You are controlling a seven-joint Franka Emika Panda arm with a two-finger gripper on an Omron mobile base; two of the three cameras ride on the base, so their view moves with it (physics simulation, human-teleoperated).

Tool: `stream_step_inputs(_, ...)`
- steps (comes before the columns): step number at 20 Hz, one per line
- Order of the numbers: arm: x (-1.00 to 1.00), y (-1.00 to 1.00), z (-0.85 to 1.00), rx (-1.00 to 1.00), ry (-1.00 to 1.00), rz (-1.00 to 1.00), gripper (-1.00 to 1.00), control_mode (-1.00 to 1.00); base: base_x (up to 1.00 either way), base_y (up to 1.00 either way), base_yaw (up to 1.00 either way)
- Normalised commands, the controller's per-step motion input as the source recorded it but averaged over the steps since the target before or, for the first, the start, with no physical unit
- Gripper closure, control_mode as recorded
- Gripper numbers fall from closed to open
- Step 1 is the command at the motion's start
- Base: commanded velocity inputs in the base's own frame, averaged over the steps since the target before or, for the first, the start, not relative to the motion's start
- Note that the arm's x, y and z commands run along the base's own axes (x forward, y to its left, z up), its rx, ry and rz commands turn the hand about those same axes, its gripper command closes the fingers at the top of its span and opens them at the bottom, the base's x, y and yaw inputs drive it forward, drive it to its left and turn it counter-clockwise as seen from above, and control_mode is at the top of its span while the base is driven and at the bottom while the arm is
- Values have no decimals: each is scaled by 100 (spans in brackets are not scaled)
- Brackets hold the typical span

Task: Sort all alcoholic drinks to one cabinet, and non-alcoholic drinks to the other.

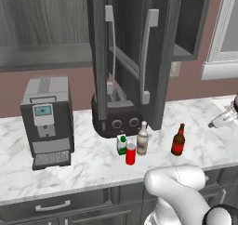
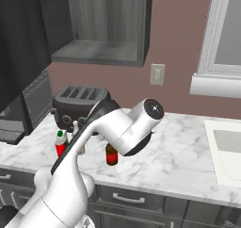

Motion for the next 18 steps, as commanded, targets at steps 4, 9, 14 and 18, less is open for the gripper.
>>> stream_step_inputs(4, -2, -66, -37, 9, -20, 60, -100, -100, 0, 0, 0)
stream_step_inputs(9, 30, -15, -48, 6, -20, 59, -100, -100, 0, 0, 0)
stream_step_inputs(14, 25, 24, -61, 7, -10, 43, -100, -100, 0, 0, 0)
stream_step_inputs(18, 23, 41, -47, 13, -3, 25, -100, -100, 0, 0, 0)
